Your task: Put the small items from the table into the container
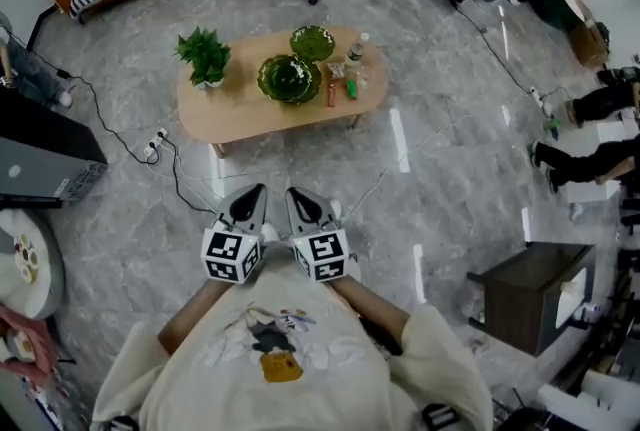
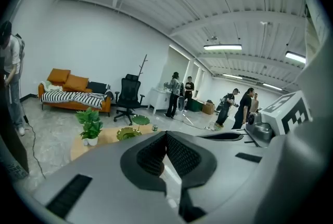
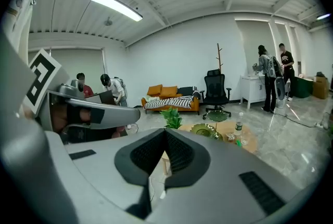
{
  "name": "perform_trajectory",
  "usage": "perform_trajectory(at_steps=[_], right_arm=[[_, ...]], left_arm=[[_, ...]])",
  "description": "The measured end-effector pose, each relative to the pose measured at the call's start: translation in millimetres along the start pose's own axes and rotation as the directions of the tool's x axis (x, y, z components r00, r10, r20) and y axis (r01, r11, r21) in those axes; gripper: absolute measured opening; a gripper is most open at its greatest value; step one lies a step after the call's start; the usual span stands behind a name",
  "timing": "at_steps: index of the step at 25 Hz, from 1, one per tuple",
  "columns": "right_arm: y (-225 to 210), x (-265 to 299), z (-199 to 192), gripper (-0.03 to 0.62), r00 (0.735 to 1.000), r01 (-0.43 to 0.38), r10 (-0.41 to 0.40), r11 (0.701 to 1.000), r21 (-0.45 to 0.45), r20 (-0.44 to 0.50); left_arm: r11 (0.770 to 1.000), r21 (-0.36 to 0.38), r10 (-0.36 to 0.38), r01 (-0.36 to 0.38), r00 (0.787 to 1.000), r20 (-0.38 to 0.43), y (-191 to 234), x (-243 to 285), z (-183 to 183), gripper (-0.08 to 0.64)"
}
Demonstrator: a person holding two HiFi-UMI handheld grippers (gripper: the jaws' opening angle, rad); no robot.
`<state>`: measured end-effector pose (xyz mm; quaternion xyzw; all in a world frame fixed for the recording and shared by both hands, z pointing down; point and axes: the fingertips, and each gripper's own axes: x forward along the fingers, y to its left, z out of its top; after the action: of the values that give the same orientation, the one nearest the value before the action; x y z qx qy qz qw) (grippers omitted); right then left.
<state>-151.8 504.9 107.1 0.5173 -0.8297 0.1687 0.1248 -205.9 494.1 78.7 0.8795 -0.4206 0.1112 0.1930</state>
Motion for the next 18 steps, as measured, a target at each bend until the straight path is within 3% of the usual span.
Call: perform_trajectory(at_steps=[18], right_arm=[[-7.1,8.2,-10.4,0.005,0.999,0.045,-0.043,0.996,0.075,-0.023]], left_arm=[[0.998,-0.045,-0.038,0.038,0.999,-0.014,10.1,9.4,-4.4,0.008]])
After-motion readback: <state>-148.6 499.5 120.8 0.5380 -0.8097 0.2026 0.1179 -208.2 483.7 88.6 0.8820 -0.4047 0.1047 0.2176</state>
